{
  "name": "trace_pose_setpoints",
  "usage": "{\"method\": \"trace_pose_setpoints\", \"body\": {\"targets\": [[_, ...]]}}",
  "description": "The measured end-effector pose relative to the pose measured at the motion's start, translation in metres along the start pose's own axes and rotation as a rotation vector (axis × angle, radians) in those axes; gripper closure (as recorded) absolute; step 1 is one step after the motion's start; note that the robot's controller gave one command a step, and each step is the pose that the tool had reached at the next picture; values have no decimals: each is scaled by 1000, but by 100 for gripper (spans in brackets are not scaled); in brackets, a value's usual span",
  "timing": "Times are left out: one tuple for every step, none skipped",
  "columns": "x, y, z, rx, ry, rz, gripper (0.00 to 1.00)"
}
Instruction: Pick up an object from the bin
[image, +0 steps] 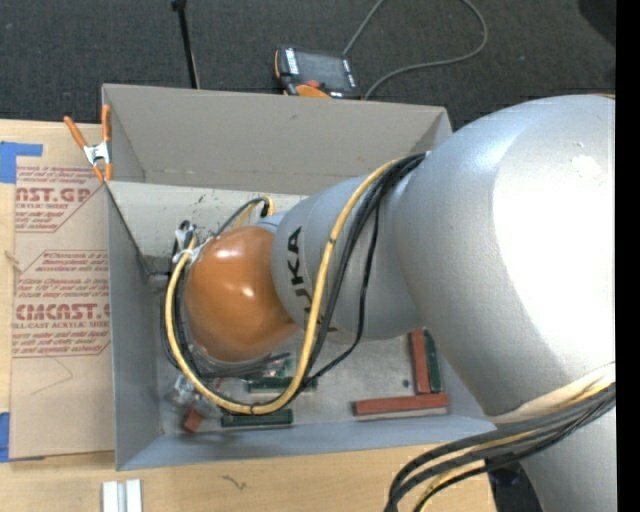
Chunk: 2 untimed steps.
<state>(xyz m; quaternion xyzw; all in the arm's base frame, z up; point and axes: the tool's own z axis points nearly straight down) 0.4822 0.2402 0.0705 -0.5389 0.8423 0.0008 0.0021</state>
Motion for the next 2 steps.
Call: {"method": "trace_pose_setpoints", "body": {"targets": [[-3,-1,-73,4,-3,1,100],[-5,-1,-123,3,-2,2,100]]}}
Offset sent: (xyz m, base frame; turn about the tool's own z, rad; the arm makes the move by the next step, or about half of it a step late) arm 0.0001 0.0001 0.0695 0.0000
